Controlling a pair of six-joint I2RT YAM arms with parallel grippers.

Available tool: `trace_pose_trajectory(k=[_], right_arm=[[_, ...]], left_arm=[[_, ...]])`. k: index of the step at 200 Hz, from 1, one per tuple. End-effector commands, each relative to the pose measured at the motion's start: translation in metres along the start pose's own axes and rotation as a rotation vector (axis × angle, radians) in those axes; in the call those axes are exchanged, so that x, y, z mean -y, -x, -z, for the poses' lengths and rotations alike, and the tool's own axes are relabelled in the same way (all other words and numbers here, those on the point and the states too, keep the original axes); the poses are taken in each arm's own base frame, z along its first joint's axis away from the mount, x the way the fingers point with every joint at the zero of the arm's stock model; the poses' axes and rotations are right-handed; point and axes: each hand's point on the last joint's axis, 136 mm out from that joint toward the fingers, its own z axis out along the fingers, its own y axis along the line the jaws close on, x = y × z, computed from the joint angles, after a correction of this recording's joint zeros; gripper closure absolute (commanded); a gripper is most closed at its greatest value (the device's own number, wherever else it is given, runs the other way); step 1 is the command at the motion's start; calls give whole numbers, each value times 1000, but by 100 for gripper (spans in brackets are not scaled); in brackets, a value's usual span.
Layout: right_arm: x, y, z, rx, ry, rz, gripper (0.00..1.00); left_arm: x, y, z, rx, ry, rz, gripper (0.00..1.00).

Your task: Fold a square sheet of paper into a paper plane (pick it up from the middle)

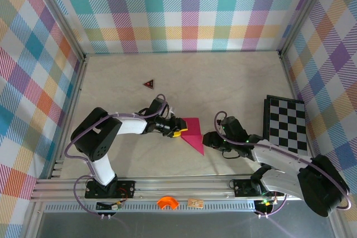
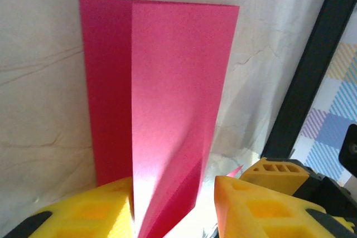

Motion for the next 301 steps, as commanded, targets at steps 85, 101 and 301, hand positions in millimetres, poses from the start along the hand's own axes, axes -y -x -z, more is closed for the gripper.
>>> trace_pose_trajectory(k=[85,101,301], right_arm=[[-2,6,21,110,50,36,45],[-3,6,23,112,52,42,44],[-31,-3,-45,-223,87,12,92]], left_arm=[[22,9,-13,-60,-118,-13,72],[22,10,-14,-59,-121,-12,79],[3,18,17,220,-30,40,95]])
